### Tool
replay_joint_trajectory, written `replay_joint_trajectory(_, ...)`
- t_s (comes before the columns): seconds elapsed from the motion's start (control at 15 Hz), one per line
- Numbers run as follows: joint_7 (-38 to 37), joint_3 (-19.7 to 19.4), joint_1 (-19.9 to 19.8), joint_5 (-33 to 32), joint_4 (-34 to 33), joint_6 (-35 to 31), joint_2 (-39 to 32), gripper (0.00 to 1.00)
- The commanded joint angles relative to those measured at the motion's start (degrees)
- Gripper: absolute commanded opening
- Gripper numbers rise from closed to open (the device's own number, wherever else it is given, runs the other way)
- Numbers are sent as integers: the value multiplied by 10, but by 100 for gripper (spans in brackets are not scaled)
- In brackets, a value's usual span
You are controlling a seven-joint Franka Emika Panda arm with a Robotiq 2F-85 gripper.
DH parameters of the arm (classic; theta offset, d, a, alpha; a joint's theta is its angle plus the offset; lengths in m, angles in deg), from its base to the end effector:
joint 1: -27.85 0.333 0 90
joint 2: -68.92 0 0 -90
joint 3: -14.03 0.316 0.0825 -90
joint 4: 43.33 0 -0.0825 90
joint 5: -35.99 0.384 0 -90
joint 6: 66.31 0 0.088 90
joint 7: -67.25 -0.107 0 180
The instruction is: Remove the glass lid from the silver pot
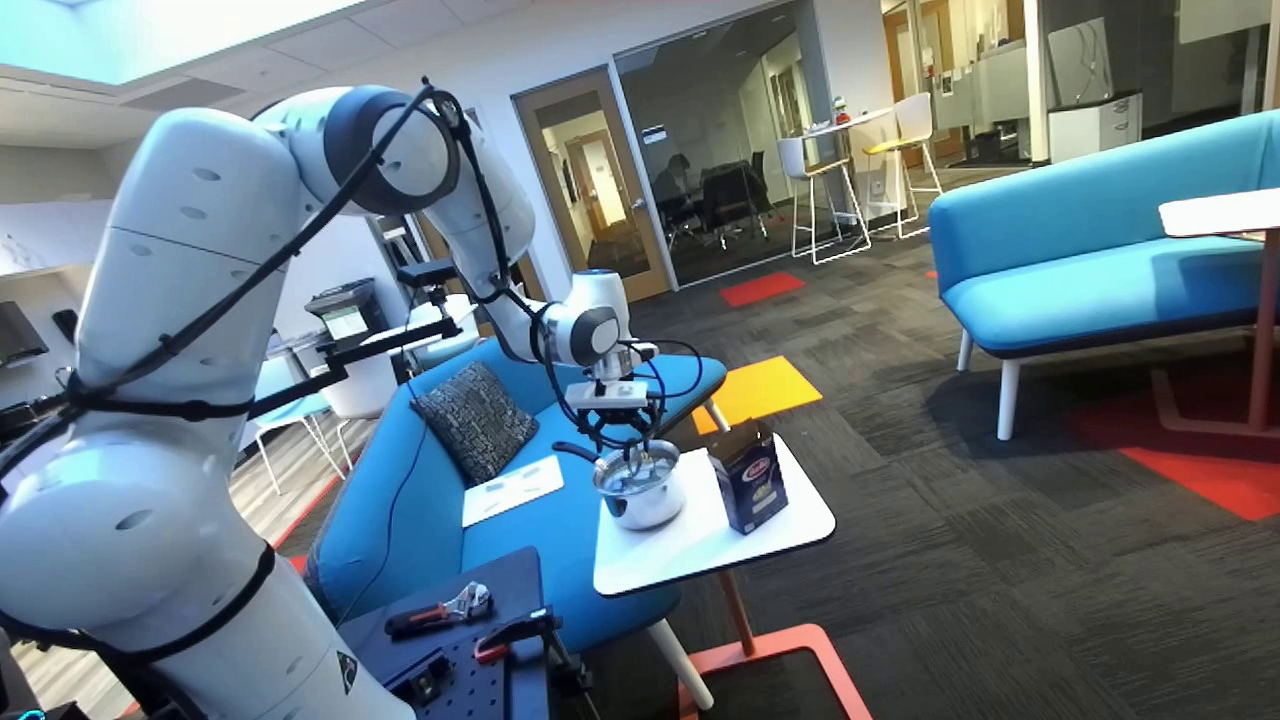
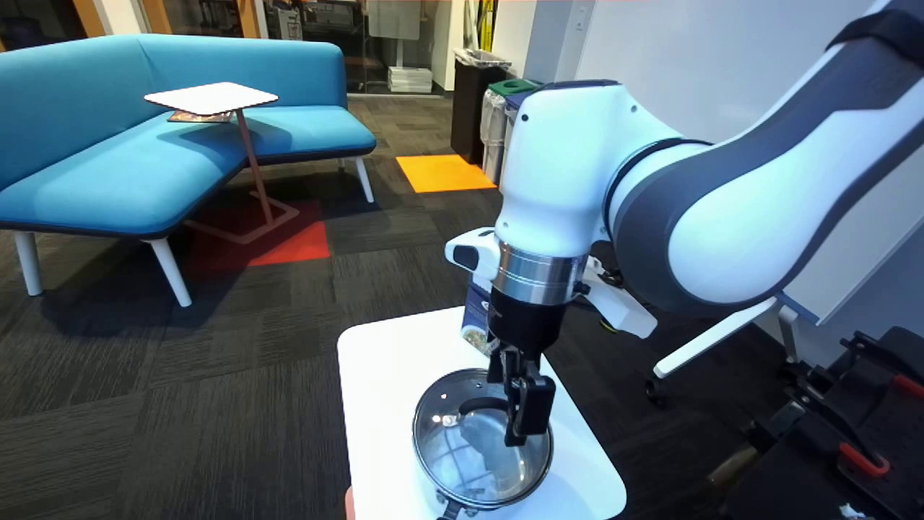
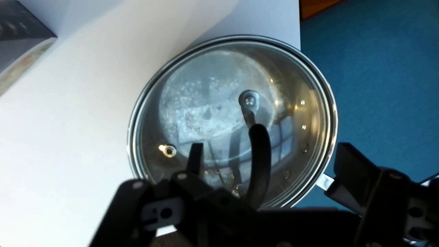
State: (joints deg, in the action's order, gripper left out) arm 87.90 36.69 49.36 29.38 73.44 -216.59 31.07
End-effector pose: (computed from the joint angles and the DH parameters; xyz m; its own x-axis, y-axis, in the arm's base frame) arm 0.4180 0.4138 0.1357 0.4033 0.9137 0.0504 0.9040 -0.3893 -0.1766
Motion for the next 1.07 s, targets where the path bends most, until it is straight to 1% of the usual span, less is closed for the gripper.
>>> replay_joint_trajectory(0.0, 4, 7, -1, -7, -14, 2, -14, 66)
replay_joint_trajectory(0.07, 5, 8, -2, -8, -16, 2, -17, 56)
replay_joint_trajectory(0.2, 6, 9, -1, -8, -18, 0, -20, 41)
replay_joint_trajectory(0.33, 6, 10, 0, -9, -20, 0, -23, 27)
replay_joint_trajectory(0.53, 4, 10, 0, -9, -23, 0, -23, 4)
replay_joint_trajectory(0.6, 5, 10, 0, -9, -24, 1, -23, 1)
replay_joint_trajectory(0.67, 3, 10, 1, -9, -24, 2, -21, 0)
replay_joint_trajectory(0.73, 3, 11, 2, -10, -23, 2, -19, 4)
replay_joint_trajectory(1.0, 0, 7, 3, -13, -23, 7, -11, 4)
